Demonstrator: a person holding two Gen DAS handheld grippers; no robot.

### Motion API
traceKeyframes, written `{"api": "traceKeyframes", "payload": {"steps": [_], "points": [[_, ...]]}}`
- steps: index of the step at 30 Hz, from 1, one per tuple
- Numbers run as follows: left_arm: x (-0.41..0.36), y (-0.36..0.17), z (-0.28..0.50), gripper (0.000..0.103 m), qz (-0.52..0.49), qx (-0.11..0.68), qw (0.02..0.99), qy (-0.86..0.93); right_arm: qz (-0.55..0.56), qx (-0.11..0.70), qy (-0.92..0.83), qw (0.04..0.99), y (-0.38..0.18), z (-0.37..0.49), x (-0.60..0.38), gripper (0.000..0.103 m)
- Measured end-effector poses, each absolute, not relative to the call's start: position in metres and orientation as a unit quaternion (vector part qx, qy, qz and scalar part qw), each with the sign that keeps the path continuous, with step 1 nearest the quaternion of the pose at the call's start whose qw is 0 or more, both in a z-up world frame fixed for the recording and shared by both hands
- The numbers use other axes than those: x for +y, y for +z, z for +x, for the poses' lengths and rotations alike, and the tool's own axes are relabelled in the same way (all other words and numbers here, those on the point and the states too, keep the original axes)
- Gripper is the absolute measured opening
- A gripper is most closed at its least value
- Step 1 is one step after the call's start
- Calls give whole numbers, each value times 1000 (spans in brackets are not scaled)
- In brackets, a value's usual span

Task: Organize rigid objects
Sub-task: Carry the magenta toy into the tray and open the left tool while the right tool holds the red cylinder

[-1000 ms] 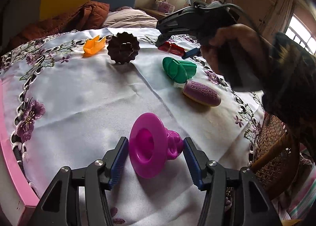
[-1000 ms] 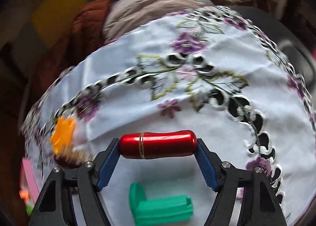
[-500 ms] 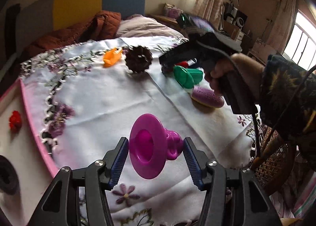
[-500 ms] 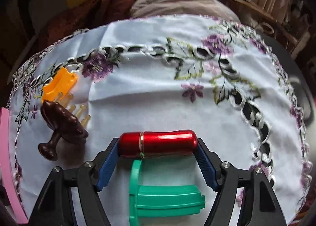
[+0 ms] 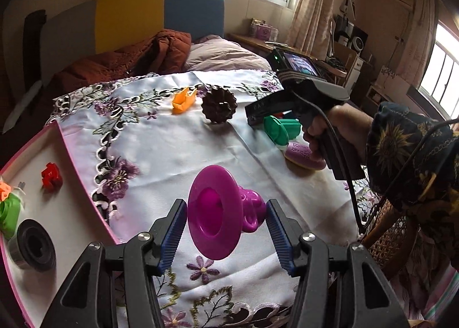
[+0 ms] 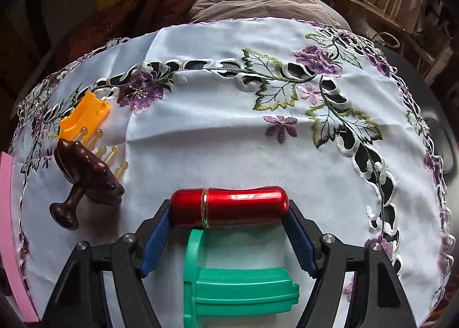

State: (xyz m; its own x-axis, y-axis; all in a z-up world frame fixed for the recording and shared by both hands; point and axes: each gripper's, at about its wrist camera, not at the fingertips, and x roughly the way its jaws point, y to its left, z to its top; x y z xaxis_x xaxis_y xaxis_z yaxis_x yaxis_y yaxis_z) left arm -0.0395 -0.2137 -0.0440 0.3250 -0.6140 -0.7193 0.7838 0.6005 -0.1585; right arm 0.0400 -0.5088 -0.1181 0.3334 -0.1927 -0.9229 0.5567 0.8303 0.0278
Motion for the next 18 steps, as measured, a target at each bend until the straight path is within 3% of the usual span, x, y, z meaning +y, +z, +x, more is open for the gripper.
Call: {"api": "traceKeyframes", "payload": {"steps": [18], "points": [[-173,-31,-13,57,42,400,822,-404,154,526,-232,804,-117,40,-506,75]]}}
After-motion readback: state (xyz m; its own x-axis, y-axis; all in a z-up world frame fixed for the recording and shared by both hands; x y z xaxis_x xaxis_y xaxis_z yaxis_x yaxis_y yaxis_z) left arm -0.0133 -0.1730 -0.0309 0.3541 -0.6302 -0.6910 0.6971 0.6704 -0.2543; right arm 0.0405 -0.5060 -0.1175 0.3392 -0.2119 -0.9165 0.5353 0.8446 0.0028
